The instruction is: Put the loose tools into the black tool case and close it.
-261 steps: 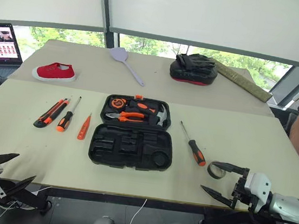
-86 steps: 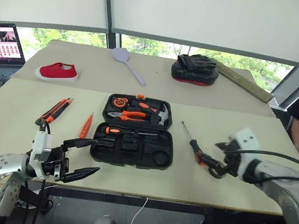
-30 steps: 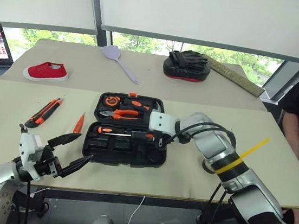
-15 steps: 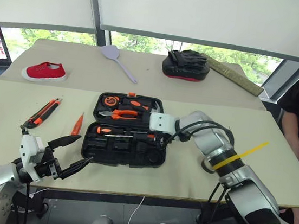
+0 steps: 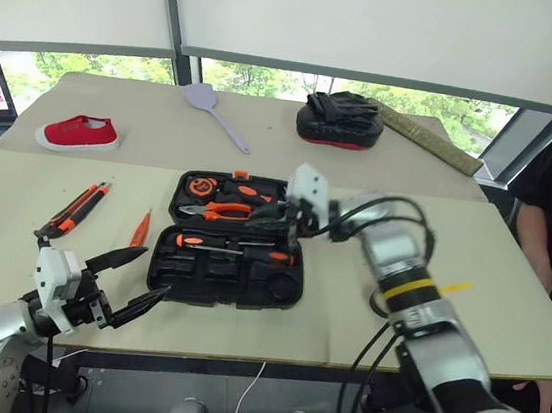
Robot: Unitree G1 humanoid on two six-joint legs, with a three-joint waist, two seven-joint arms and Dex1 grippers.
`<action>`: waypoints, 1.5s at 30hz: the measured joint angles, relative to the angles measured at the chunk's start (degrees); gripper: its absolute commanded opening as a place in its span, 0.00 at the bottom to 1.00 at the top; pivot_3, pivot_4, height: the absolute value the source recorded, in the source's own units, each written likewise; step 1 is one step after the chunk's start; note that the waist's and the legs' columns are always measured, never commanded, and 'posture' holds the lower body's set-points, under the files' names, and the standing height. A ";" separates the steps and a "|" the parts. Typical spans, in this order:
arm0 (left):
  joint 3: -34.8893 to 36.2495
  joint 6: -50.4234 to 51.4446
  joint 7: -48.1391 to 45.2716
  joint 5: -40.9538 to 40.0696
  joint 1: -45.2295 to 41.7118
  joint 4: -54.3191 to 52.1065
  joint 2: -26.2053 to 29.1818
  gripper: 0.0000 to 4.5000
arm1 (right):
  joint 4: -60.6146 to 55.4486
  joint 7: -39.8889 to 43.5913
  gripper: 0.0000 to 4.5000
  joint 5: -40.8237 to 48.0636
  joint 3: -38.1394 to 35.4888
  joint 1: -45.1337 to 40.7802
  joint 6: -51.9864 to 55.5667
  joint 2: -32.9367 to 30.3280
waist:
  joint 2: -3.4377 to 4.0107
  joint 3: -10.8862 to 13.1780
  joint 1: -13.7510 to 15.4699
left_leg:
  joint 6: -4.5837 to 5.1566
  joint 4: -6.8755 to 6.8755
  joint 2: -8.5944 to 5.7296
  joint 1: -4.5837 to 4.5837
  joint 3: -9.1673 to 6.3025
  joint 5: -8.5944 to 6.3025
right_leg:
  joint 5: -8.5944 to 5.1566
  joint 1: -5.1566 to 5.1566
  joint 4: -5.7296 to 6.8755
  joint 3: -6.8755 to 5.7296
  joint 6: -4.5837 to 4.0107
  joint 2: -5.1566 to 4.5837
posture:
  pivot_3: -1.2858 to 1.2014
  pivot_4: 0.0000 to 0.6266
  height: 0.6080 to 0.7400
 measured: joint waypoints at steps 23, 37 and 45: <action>6.68 3.05 4.74 -2.82 6.75 -0.65 1.08 1.00 | 0.10 1.30 0.24 1.26 -2.23 3.00 -1.50 2.22 | 0.04 -0.02 -0.91 | -0.19 -0.08 0.08 0.12 0.09 0.02 | 0.03 -0.01 0.07 0.01 -0.08 -0.04 | 0.52 0.24 1.00; 27.74 23.10 20.80 -7.51 25.49 0.07 0.97 1.00 | -31.27 10.05 0.85 21.87 -20.81 33.61 -6.71 -15.56 | -0.08 0.00 0.03 | -0.94 -0.20 0.06 0.38 0.17 -0.53 | -0.48 0.06 -0.20 0.00 -0.21 -0.15 | 0.52 0.24 1.00; 25.42 41.37 32.69 -16.45 14.66 -11.69 8.50 1.00 | -35.42 7.24 0.99 22.78 -20.30 28.02 -1.85 -17.89 | 0.01 0.11 0.59 | -1.03 -0.22 0.07 0.81 0.14 -0.55 | -0.29 0.11 -0.12 -0.02 -0.13 -0.16 | 0.52 0.24 1.00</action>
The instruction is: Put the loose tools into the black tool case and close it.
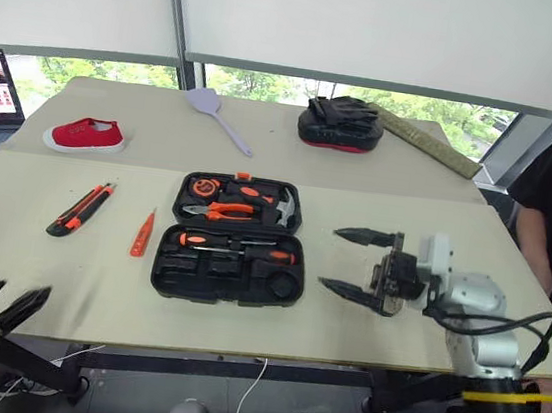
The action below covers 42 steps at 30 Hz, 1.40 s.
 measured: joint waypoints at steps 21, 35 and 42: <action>-29.11 22.41 29.24 12.06 -44.56 15.14 -7.92 0.76 | -3.99 0.04 1.00 0.33 6.50 -8.65 7.71 0.09 | -0.31 -0.02 0.40 | 0.36 -0.01 -0.20 -0.10 0.08 0.16 | 0.26 0.13 0.08 0.63 0.30 0.26 | 0.52 0.24 1.00; -26.89 11.35 13.09 16.93 -36.78 16.10 -4.48 0.10 | -4.78 -0.31 1.00 1.05 6.27 -7.68 8.84 -2.09 | -0.32 -0.01 0.45 | 0.35 0.00 -0.24 -0.14 0.19 0.16 | 0.25 -0.01 0.10 0.78 0.31 0.23 | 0.52 0.24 1.00; -31.50 -18.55 -30.14 19.23 -35.37 16.78 10.92 0.10 | -6.76 -3.94 1.00 -0.07 4.80 -4.40 13.30 -7.51 | -0.37 0.04 1.24 | -0.05 0.00 -0.23 -0.33 0.32 -0.07 | 0.11 -0.09 -0.12 0.66 0.06 0.07 | 0.52 0.24 1.00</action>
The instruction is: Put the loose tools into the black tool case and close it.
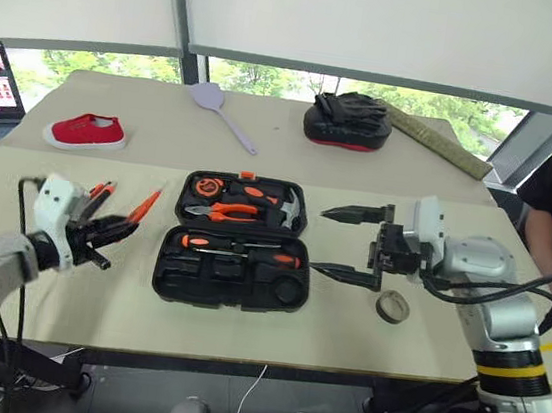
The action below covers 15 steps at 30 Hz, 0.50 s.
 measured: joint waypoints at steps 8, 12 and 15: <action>-22.73 -13.26 -17.93 14.86 -20.42 10.65 -1.70 0.10 | -1.83 -0.79 1.00 0.03 0.06 2.32 3.24 -1.40 | 0.04 0.01 0.09 | 0.53 0.21 0.02 -0.11 0.10 0.27 | 0.16 0.01 0.03 0.15 0.39 0.18 | 0.52 0.24 1.00; -29.55 -17.61 -19.91 22.25 -25.26 16.64 -4.07 0.10 | -2.53 -0.95 1.00 0.03 -0.01 3.64 3.48 -1.45 | 0.04 0.01 -0.60 | 0.75 0.27 0.01 -0.14 0.15 0.13 | 0.14 -0.04 0.02 0.34 0.47 0.24 | 0.52 0.24 1.00; -31.72 -21.32 -20.75 25.59 -27.07 20.58 -4.63 0.10 | -3.22 -1.74 1.00 0.03 -0.05 4.59 3.85 -1.45 | 0.03 0.02 -0.82 | 0.81 0.27 0.03 -0.15 0.11 0.10 | 0.12 -0.09 0.11 0.32 0.48 0.29 | 0.52 0.24 1.00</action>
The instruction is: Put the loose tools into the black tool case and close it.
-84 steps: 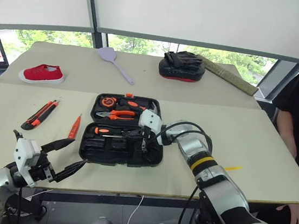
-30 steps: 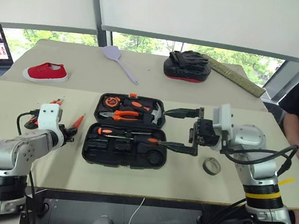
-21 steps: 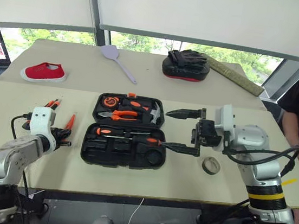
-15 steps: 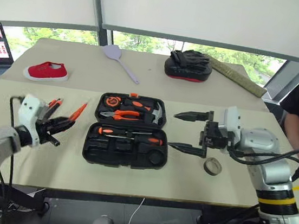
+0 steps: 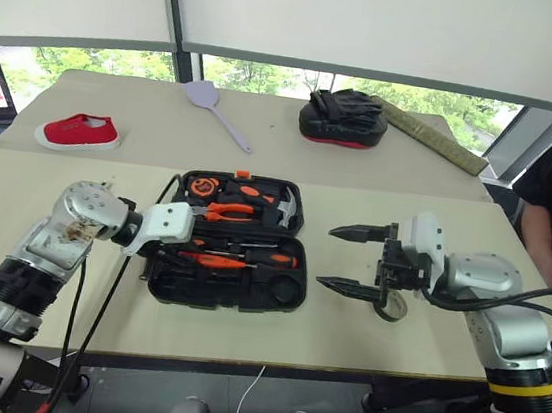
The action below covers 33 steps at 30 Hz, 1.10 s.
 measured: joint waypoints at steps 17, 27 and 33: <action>0.27 -1.15 -0.03 5.07 -0.17 0.24 2.41 0.10 | -2.89 -1.95 1.00 0.05 -0.19 1.59 1.18 0.00 | 0.01 0.00 -0.09 | 0.00 0.15 0.01 0.06 0.01 0.00 | -0.01 0.07 0.10 0.02 0.03 -0.02 | 0.52 0.24 1.00; 4.43 -1.32 0.47 1.80 2.97 -0.59 -0.41 0.62 | -1.59 -0.24 1.00 0.08 -0.23 1.82 0.96 0.00 | 0.01 -0.01 -0.02 | 0.00 0.15 0.00 0.09 0.03 0.00 | -0.02 0.10 0.12 0.05 0.04 -0.05 | 0.52 0.24 1.00; 13.95 -0.57 -1.73 -9.76 3.98 0.82 -1.90 0.62 | -1.65 0.74 1.00 0.08 -0.23 2.52 1.05 -0.49 | -0.07 0.04 0.05 | 0.00 0.23 0.06 0.04 0.01 0.00 | -0.01 0.07 0.17 0.02 0.03 0.02 | 0.52 0.24 1.00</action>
